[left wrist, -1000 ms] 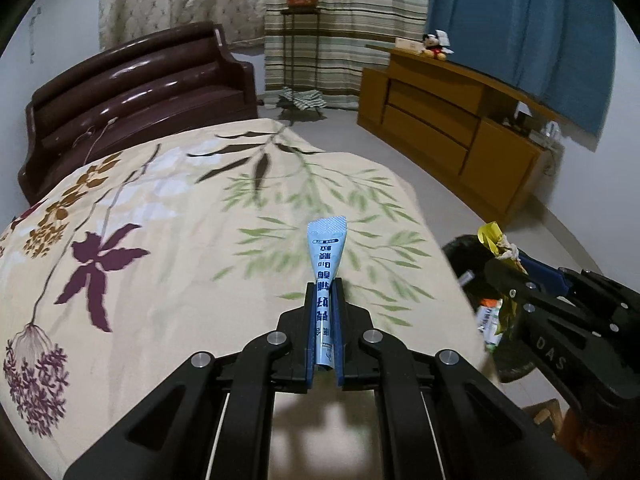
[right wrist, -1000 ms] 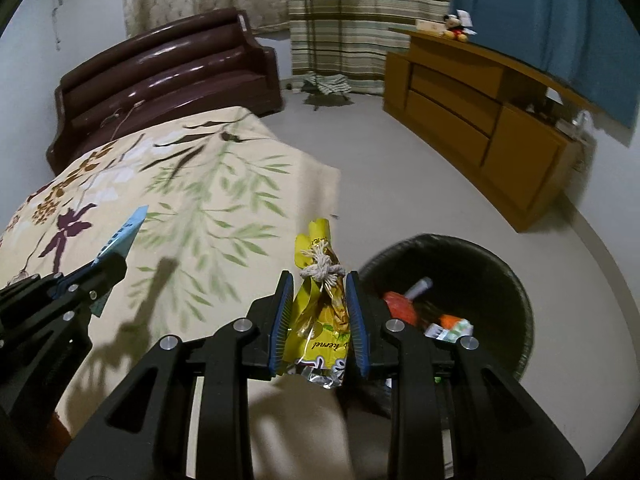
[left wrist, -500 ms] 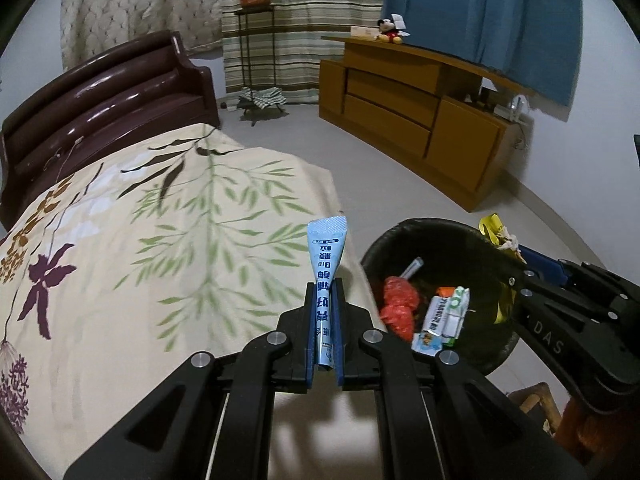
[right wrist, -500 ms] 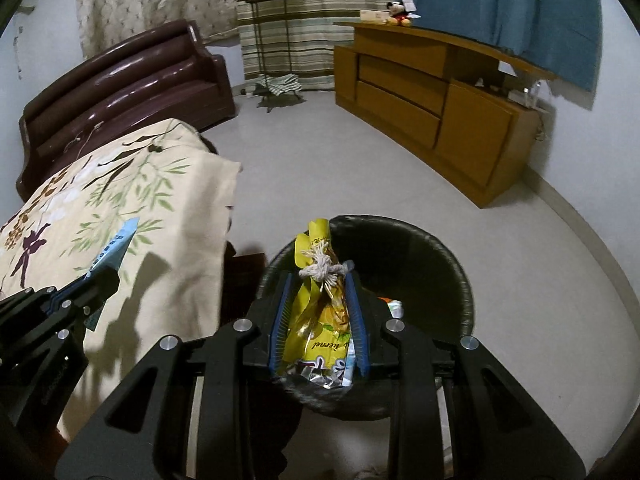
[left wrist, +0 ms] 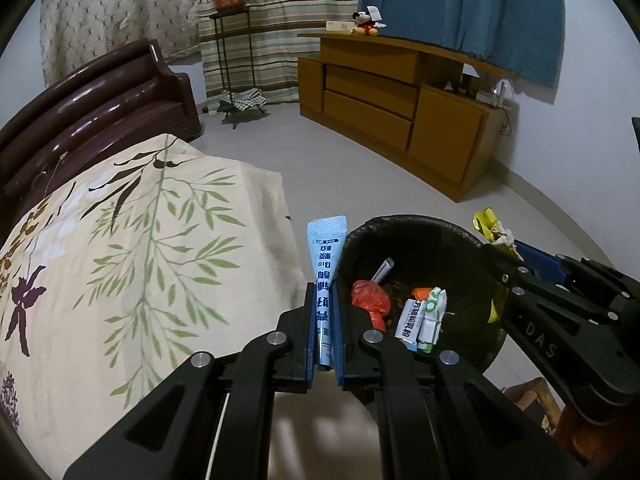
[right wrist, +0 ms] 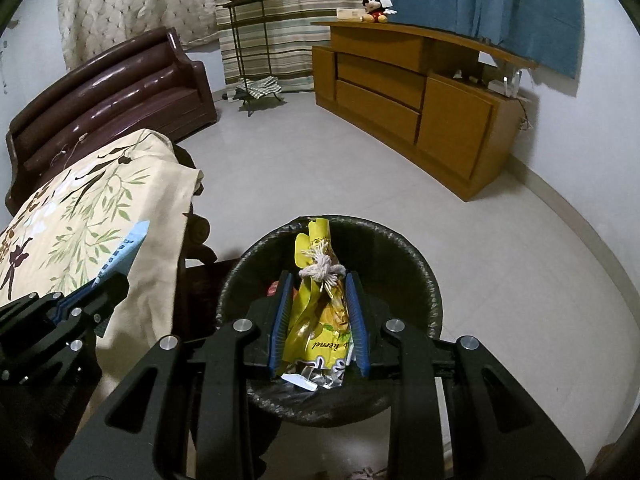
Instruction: Collect trash
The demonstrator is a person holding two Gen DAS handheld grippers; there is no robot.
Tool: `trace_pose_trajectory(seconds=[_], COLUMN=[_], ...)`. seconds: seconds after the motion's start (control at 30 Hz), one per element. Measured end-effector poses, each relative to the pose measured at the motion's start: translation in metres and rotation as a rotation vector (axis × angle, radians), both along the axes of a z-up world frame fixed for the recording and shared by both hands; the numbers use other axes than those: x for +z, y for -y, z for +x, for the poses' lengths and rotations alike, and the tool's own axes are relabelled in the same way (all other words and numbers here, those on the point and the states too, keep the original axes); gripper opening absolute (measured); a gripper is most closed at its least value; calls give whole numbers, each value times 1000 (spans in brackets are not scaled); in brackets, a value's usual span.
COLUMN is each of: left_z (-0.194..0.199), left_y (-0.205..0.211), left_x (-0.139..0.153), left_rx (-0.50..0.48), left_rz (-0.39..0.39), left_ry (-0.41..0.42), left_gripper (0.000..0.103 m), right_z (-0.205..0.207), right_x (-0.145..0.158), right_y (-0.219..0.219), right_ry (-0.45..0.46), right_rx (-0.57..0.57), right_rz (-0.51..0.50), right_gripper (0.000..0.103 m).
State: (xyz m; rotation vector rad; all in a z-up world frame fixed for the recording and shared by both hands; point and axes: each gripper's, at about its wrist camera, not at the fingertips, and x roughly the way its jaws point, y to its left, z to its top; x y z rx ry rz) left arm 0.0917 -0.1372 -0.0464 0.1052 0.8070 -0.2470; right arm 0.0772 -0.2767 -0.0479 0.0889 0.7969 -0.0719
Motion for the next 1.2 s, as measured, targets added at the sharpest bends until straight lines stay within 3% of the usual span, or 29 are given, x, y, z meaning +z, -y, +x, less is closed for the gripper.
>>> trace_pose_trajectory(seconds=[0.67, 0.77, 0.83, 1.0, 1.03, 1.1, 1.2], left_z=[25, 27, 28, 29, 29, 28, 28], left_y=[21, 25, 26, 28, 28, 28, 27], left_x=[-6, -5, -5, -3, -3, -3, -2], left_rx=[-19, -16, -14, -9, -10, -11, -6], left_rz=[8, 17, 20, 16, 14, 13, 11], left_ry=[-7, -3, -3, 3, 1, 0, 4], left_gripper=[8, 12, 28, 46, 48, 52, 58], right_z=[9, 10, 12, 18, 19, 20, 19], right_x=[-5, -6, -6, -7, -8, -9, -9], right_y=[19, 21, 22, 25, 26, 26, 26], right_ry=[3, 4, 3, -1, -5, -5, -2], right_rx=[-41, -48, -51, -59, -59, -64, -67], right_rz=[12, 15, 17, 20, 22, 23, 19], right_gripper=[27, 27, 27, 28, 29, 42, 43])
